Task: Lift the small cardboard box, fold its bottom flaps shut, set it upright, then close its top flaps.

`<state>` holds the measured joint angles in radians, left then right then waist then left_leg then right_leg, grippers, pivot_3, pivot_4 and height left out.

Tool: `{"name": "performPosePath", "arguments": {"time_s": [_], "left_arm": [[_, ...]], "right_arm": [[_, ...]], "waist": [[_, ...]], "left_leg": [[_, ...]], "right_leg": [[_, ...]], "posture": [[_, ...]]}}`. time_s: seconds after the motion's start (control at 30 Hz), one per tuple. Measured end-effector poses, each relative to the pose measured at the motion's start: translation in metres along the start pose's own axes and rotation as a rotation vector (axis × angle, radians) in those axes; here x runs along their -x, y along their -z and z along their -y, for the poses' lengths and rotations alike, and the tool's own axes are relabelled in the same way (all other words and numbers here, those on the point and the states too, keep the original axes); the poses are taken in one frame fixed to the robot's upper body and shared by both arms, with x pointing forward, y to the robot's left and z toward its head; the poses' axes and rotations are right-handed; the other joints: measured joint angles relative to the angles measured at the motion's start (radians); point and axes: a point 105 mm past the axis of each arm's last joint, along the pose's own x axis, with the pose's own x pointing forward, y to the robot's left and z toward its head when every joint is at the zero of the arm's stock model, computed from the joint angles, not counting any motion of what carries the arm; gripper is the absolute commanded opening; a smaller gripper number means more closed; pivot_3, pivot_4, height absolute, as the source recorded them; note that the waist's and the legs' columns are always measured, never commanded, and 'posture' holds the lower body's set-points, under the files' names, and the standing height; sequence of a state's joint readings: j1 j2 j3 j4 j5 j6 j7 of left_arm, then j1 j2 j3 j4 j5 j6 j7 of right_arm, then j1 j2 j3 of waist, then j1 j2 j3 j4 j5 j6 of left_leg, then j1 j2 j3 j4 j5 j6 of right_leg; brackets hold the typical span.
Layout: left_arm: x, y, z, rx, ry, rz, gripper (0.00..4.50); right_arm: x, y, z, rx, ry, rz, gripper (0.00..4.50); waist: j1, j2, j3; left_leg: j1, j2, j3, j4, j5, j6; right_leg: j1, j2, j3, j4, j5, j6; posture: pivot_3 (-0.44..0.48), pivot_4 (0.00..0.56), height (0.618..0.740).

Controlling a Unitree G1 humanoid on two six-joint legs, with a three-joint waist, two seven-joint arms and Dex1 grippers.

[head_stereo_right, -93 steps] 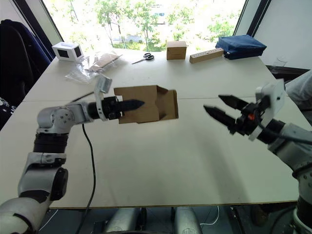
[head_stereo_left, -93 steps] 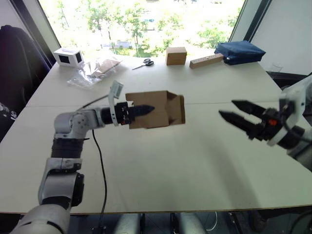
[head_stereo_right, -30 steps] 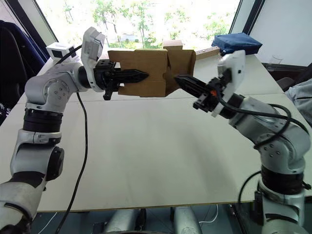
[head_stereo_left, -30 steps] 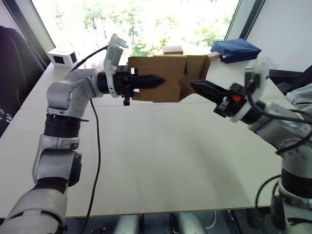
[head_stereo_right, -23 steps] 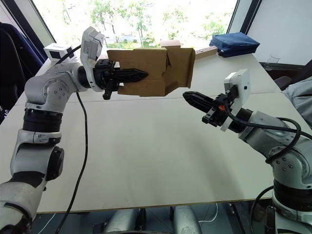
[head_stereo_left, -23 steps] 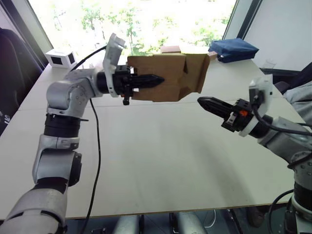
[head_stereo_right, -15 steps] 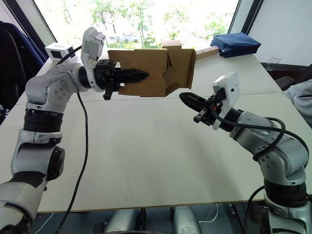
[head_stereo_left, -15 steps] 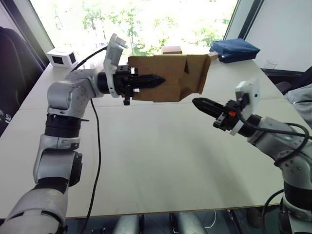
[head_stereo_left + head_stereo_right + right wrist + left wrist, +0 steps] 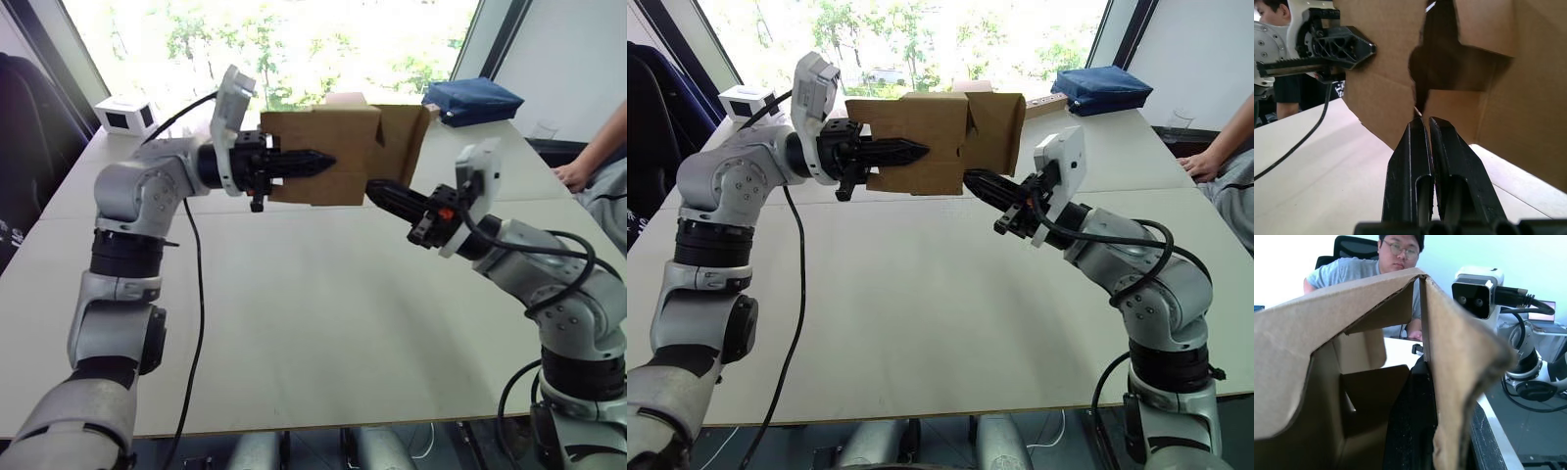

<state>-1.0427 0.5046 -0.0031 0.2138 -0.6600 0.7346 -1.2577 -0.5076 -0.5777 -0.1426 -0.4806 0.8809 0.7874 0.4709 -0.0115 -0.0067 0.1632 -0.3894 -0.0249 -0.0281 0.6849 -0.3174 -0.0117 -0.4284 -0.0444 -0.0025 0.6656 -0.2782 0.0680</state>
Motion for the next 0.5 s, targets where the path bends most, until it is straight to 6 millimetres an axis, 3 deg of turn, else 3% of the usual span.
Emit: {"name": "performPosePath", "arguments": {"time_s": [0.4,0.5], "left_arm": [[0.001,0.001,0.001,-0.001,-0.003,0.002,0.00],[0.001,0.000,0.000,-0.002,-0.014,0.008,0.00]], "right_arm": [[-0.002,0.000,-0.001,0.002,-0.027,-0.001,0.13],[0.013,-0.008,0.003,0.003,-0.042,-0.034,0.13]], "waist": [[0.000,0.000,0.000],[0.003,0.000,0.000]], "left_leg": [[0.000,0.000,0.000,0.000,0.000,0.000],[0.000,0.000,0.000,0.000,0.000,0.000]], "right_leg": [[0.000,0.000,0.000,0.000,0.000,0.000],[0.000,0.000,0.000,0.000,0.000,0.000]], "posture": [[0.000,0.150,0.740],[0.000,0.150,0.740]]}}
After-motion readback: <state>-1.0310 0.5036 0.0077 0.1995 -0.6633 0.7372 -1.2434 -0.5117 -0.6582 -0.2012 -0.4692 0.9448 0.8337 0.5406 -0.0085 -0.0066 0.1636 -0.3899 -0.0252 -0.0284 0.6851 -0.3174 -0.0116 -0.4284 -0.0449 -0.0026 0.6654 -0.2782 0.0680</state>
